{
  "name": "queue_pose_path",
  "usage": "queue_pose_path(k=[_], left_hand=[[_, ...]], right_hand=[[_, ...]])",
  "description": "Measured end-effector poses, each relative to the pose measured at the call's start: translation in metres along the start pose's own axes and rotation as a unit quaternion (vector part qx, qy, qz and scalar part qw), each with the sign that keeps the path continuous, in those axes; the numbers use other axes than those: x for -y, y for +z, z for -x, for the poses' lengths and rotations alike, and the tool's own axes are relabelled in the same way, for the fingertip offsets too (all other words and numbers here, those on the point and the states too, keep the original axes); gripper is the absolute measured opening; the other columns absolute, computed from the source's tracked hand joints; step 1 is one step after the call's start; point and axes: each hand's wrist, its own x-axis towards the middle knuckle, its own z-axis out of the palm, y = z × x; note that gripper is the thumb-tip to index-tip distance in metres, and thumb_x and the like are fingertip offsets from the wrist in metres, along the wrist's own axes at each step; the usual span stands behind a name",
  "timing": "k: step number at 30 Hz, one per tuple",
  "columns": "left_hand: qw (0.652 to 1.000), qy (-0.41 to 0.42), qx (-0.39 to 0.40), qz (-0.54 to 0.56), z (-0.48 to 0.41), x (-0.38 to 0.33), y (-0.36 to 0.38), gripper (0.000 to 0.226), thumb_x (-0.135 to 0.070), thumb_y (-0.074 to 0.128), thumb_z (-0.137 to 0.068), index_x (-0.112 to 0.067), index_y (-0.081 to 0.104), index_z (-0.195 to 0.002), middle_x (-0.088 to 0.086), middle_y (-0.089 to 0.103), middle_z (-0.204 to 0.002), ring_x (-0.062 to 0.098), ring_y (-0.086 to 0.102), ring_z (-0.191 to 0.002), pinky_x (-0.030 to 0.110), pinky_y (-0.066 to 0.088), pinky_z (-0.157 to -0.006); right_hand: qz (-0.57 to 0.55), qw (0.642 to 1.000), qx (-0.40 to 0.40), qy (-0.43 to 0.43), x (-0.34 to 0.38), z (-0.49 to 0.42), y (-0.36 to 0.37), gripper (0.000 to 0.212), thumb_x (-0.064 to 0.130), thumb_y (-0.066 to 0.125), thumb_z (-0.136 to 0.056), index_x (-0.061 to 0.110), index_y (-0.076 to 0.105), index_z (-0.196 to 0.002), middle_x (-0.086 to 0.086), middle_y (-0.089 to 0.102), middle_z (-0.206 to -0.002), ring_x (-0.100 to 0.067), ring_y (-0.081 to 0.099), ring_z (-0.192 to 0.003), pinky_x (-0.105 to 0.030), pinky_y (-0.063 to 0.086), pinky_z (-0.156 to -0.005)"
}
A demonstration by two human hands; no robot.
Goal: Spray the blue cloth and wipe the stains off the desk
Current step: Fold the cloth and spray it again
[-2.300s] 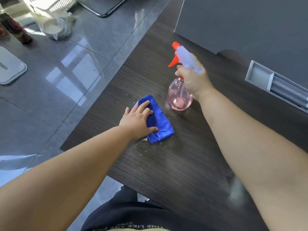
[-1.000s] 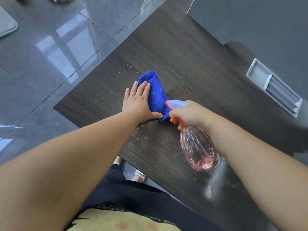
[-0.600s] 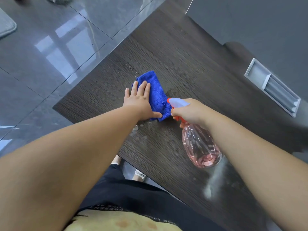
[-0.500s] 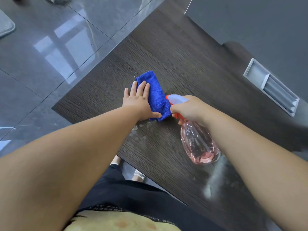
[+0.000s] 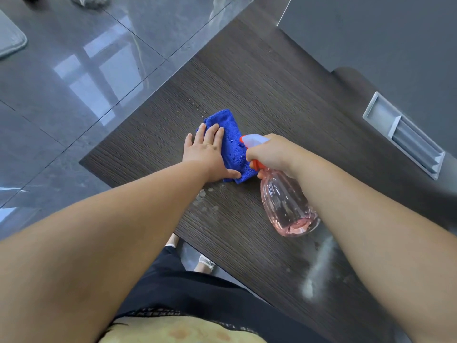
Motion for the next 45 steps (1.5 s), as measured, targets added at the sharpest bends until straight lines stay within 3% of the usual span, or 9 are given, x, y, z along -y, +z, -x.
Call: queue_pose_path(k=[4, 9, 15, 21, 27, 29, 36, 42, 45], left_hand=[[1.000, 0.002, 0.002, -0.007, 0.000, 0.000, 0.001, 0.118, -0.081, 0.050, -0.066, -0.019, -0.008, -0.148, -0.005, -0.008, -0.157, 0.021, -0.013, -0.144, 0.044, 0.000, -0.117], [0.999, 0.015, -0.003, -0.031, 0.001, 0.002, 0.002, 0.112, -0.082, 0.042, -0.069, -0.023, -0.012, -0.148, -0.002, -0.009, -0.158, 0.024, -0.012, -0.144, 0.045, 0.001, -0.117], [0.998, 0.025, -0.008, -0.056, 0.003, 0.002, 0.006, 0.104, -0.082, 0.036, -0.072, -0.029, -0.013, -0.147, 0.001, -0.012, -0.157, 0.026, -0.013, -0.144, 0.046, 0.001, -0.117], [0.997, 0.025, -0.012, -0.069, 0.001, 0.002, 0.009, 0.103, -0.083, 0.034, -0.072, -0.028, -0.014, -0.147, 0.001, -0.013, -0.157, 0.027, -0.013, -0.144, 0.046, 0.002, -0.117], [0.997, 0.028, -0.012, -0.072, 0.002, 0.002, 0.008, 0.102, -0.082, 0.033, -0.073, -0.030, -0.013, -0.147, 0.003, -0.012, -0.157, 0.029, -0.012, -0.144, 0.048, 0.002, -0.117], [0.997, 0.032, -0.013, -0.074, 0.003, 0.002, 0.009, 0.100, -0.082, 0.033, -0.073, -0.031, -0.013, -0.147, 0.004, -0.012, -0.157, 0.030, -0.012, -0.144, 0.049, 0.003, -0.116], [0.995, 0.054, -0.004, -0.084, 0.005, 0.003, 0.010, 0.084, -0.077, 0.026, -0.079, -0.040, -0.011, -0.145, 0.010, -0.017, -0.156, 0.034, -0.016, -0.142, 0.052, -0.001, -0.115], [0.994, 0.090, 0.010, -0.062, 0.008, 0.014, 0.004, 0.062, -0.068, 0.023, -0.087, -0.049, 0.003, -0.143, 0.010, -0.016, -0.156, 0.033, -0.015, -0.143, 0.052, -0.002, -0.116], [0.981, 0.146, -0.058, -0.112, 0.015, 0.018, 0.004, 0.061, -0.061, 0.031, -0.090, -0.039, 0.020, -0.145, 0.009, -0.001, -0.158, 0.034, -0.002, -0.144, 0.053, -0.002, -0.114]], right_hand=[[0.017, 1.000, 0.002, 0.002, -0.003, 0.001, 0.000, 0.047, 0.014, 0.051, -0.083, 0.036, 0.052, -0.124, -0.010, 0.061, -0.085, -0.024, 0.057, -0.065, -0.036, 0.055, -0.074], [0.033, 0.999, -0.004, 0.016, -0.011, 0.005, 0.008, 0.040, 0.015, 0.050, -0.079, 0.016, 0.056, -0.119, -0.009, 0.058, -0.079, -0.024, 0.056, -0.062, -0.042, 0.056, -0.077], [0.029, 0.999, -0.008, 0.034, -0.020, 0.007, 0.009, 0.035, 0.018, 0.053, -0.077, 0.019, 0.060, -0.111, -0.007, 0.059, -0.074, -0.024, 0.056, -0.060, -0.038, 0.056, -0.074], [0.045, 0.998, -0.015, 0.032, -0.022, 0.015, 0.009, 0.040, 0.022, 0.051, -0.079, 0.015, 0.058, -0.117, -0.008, 0.059, -0.081, -0.025, 0.057, -0.061, -0.043, 0.055, -0.080], [0.089, 0.996, -0.024, 0.011, -0.019, 0.021, 0.011, 0.029, 0.024, 0.051, -0.083, 0.013, 0.059, -0.109, -0.016, 0.066, -0.097, -0.035, 0.068, -0.075, -0.047, 0.054, -0.083], [0.091, 0.995, -0.019, 0.022, -0.020, 0.023, 0.012, 0.030, 0.021, 0.049, -0.084, 0.013, 0.057, -0.112, -0.017, 0.065, -0.100, -0.032, 0.066, -0.071, -0.044, 0.053, -0.084], [0.055, 0.998, -0.028, 0.022, -0.021, 0.020, 0.014, 0.039, 0.020, 0.050, -0.079, 0.013, 0.055, -0.118, -0.010, 0.058, -0.081, -0.026, 0.058, -0.060, -0.048, 0.055, -0.081], [0.032, 0.999, -0.019, 0.035, -0.022, 0.019, 0.014, 0.036, 0.019, 0.052, -0.079, 0.013, 0.058, -0.114, -0.007, 0.057, -0.076, -0.025, 0.057, -0.059, -0.041, 0.055, -0.074], [0.028, 0.999, -0.026, 0.033, -0.024, 0.018, 0.013, 0.042, 0.021, 0.053, -0.075, 0.013, 0.058, -0.117, -0.007, 0.058, -0.076, -0.024, 0.057, -0.058, -0.045, 0.056, -0.076]])
